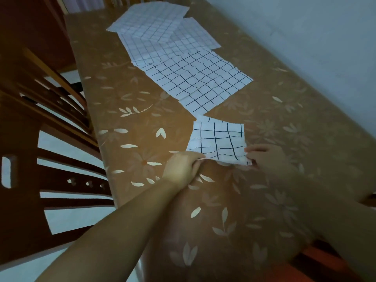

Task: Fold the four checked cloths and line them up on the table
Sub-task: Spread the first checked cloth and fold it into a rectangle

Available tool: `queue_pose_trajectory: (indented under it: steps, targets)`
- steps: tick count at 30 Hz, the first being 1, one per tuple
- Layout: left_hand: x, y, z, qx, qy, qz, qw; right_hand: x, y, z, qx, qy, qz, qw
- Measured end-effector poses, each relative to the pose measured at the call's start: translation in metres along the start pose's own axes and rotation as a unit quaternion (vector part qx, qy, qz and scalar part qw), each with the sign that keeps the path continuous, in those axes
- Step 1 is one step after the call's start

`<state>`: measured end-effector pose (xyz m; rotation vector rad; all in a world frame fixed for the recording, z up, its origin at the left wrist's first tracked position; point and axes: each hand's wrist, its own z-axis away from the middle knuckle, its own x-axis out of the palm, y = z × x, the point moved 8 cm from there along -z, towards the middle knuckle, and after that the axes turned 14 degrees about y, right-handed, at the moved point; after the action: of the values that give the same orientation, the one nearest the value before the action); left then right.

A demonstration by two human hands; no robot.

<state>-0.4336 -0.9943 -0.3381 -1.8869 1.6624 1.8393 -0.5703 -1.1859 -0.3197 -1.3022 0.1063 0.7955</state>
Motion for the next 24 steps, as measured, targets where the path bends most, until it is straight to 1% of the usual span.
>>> queue_pose_trajectory:
  steps: [1,2,3,4,6,7,9,10,12,15,18,20,22,24]
  targets:
    - [-0.003,0.008,-0.003,-0.011,-0.007,0.006,1.0,-0.011,-0.008,0.001,-0.093,0.022,0.092,0.991]
    - [-0.009,0.019,-0.007,-0.011,-0.01,0.012,1.0,-0.016,-0.019,0.007,-0.177,0.034,0.165,0.97]
    - [-0.016,0.031,-0.011,-0.011,-0.007,0.021,1.0,-0.015,-0.029,0.015,-0.246,0.023,0.199,0.948]
    - [-0.024,0.042,-0.016,-0.011,-0.006,0.036,0.999,-0.008,-0.036,0.026,-0.293,-0.016,0.216,0.931]
    - [-0.037,0.062,-0.023,-0.029,-0.01,0.069,0.997,0.011,-0.051,0.051,-0.344,-0.116,0.208,0.908]
    - [-0.045,0.071,-0.026,-0.041,-0.01,0.091,0.995,0.013,-0.062,0.062,-0.366,-0.126,0.186,0.903]
    - [-0.06,0.086,-0.029,-0.07,-0.009,0.144,0.987,0.004,-0.085,0.074,-0.413,-0.115,0.131,0.894]
    - [-0.067,0.093,-0.029,-0.088,-0.012,0.176,0.98,-0.004,-0.092,0.074,-0.42,-0.115,0.111,0.893]
    - [-0.076,0.102,-0.029,-0.132,-0.021,0.215,0.967,-0.02,-0.101,0.073,-0.397,-0.144,0.086,0.902]
    - [-0.08,0.106,-0.025,-0.189,-0.052,0.195,0.961,-0.039,-0.106,0.06,-0.308,-0.203,0.074,0.926]
    - [-0.08,0.115,-0.024,-0.221,-0.056,0.197,0.954,-0.053,-0.106,0.052,-0.24,-0.229,0.076,0.94]
    - [-0.08,0.12,-0.024,-0.213,-0.048,0.185,0.958,-0.06,-0.111,0.052,-0.197,-0.247,0.04,0.948]
    - [-0.079,0.129,-0.024,-0.184,-0.067,0.171,0.966,-0.066,-0.119,0.048,-0.189,-0.231,0.006,0.955]
    - [-0.078,0.137,-0.02,-0.185,-0.091,0.189,0.96,-0.071,-0.128,0.049,-0.194,-0.227,-0.035,0.954]
